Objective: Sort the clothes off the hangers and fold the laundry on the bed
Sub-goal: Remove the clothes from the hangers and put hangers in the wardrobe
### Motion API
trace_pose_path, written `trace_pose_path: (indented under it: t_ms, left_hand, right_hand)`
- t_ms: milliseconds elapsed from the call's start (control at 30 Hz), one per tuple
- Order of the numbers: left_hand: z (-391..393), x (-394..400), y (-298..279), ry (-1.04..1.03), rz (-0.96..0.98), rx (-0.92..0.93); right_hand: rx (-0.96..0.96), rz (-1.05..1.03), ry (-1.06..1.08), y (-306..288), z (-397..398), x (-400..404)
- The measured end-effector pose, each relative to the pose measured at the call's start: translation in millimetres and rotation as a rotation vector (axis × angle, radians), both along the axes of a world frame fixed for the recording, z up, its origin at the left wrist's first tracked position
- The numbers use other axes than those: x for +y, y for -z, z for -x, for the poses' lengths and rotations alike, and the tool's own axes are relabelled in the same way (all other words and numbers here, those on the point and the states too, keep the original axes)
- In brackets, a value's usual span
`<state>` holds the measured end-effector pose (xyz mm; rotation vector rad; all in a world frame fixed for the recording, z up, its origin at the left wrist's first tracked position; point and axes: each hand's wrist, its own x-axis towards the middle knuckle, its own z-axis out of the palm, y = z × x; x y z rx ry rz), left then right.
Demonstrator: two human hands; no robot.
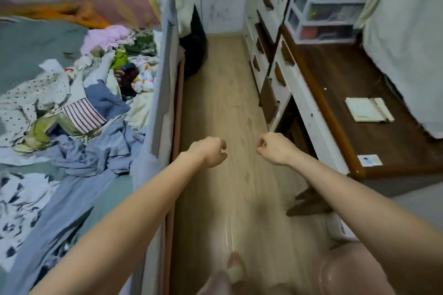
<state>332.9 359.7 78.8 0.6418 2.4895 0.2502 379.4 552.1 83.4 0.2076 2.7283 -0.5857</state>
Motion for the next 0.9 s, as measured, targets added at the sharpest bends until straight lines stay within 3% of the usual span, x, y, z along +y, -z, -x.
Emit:
trace_pose_path:
  t_ms: [433,633,900]
  left_hand:
    - [276,-39,-39,-0.411,-0.079,0.152]
    - [358,-96,-42,-0.745,-0.035,0.152]
    - [416,-195,-7,-1.052,0.070,0.087]
  right_hand:
    - [0.132,0.080,-0.419,-13,356,-20]
    - [0.142,0.050,-0.712,-32,516,-85]
    - [0.050,0.025,-1.025,-12,649,-209]
